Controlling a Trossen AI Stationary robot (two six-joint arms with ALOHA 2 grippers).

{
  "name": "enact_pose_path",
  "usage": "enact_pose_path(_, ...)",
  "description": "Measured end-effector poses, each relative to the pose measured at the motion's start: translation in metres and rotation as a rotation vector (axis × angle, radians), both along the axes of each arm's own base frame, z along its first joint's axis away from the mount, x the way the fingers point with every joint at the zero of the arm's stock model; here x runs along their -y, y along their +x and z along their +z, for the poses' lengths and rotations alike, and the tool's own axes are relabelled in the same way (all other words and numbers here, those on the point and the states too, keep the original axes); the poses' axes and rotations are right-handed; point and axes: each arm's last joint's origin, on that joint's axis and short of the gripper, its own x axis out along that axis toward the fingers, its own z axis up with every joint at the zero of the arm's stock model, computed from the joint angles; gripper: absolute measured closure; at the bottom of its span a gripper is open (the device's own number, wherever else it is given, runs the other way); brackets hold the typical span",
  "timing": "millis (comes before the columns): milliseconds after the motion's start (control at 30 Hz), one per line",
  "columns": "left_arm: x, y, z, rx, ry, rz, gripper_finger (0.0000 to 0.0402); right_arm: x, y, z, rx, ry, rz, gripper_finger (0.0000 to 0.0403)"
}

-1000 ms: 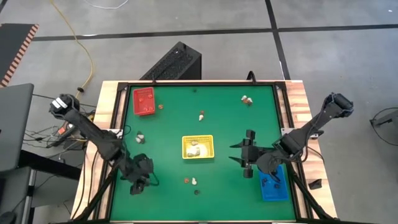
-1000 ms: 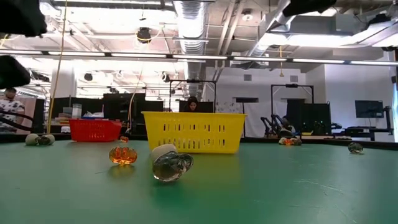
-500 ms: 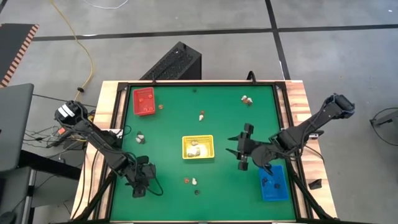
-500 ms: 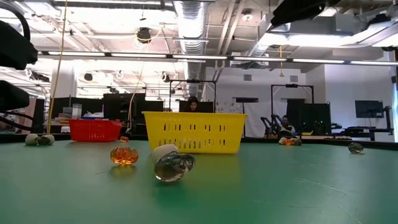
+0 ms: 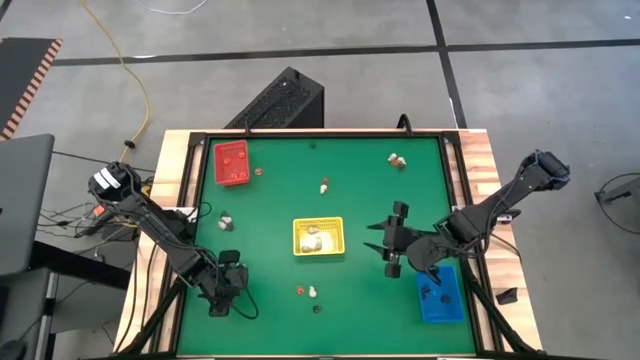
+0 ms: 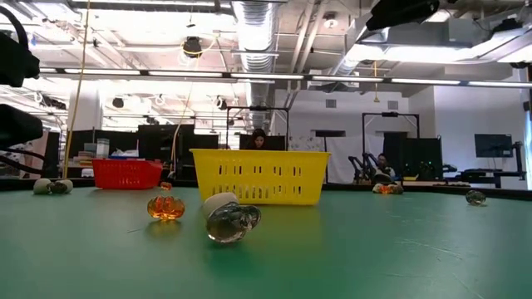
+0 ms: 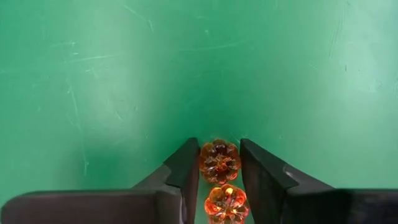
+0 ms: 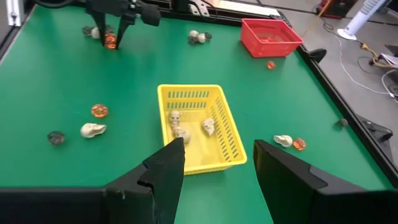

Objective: Sort Halloween decoration
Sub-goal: Put the orange pumpkin toy into the red bin, then put the white skull toy into the yellow bin

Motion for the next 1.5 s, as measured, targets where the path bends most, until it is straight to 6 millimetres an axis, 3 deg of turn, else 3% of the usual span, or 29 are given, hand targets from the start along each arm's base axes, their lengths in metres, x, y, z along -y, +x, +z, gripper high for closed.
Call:
enact_pose_path(233, -0.003, 0.004, 0.01, 0.064, -0.004, -0.005, 0.0315, -0.005, -0.003, 0.0, 0.0, 0.002, 0.024, 0.0182)
enact_pose_path(433, -0.023, 0.02, 0.063, 0.394, 0.104, 0.019, 0.0314, -0.004, -0.002, 0.0, 0.005, 0.005, 0.019, 0.0182)
enact_pose_path(600, -0.077, 0.029, 0.094, 0.559, 0.334, 0.26, 0.0313, -0.001, 0.0, 0.001, 0.007, 0.007, 0.005, 0.0182)
enact_pose_path(800, -0.173, 0.022, 0.096, 0.374, 0.558, 0.705, 0.0313, 0.002, 0.001, 0.0, 0.006, 0.005, -0.008, 0.0182)
enact_pose_path(933, -0.227, 0.012, 0.095, 0.285, 0.553, 0.871, 0.0313, 0.002, 0.001, 0.0, -0.002, -0.006, -0.003, 0.0182)
enact_pose_path(1067, -0.268, -0.004, 0.09, 0.228, 0.475, 0.982, 0.0312, 0.002, 0.001, -0.001, -0.012, -0.014, -0.002, 0.0182)
enact_pose_path(1300, -0.308, -0.021, 0.077, 0.175, 0.381, 1.084, 0.0274, 0.002, 0.0, -0.002, -0.024, -0.02, -0.003, 0.0182)
enact_pose_path(1500, -0.313, -0.023, 0.079, 0.196, 0.388, 1.091, 0.0226, 0.002, 0.0, -0.002, -0.025, -0.02, -0.003, 0.0182)
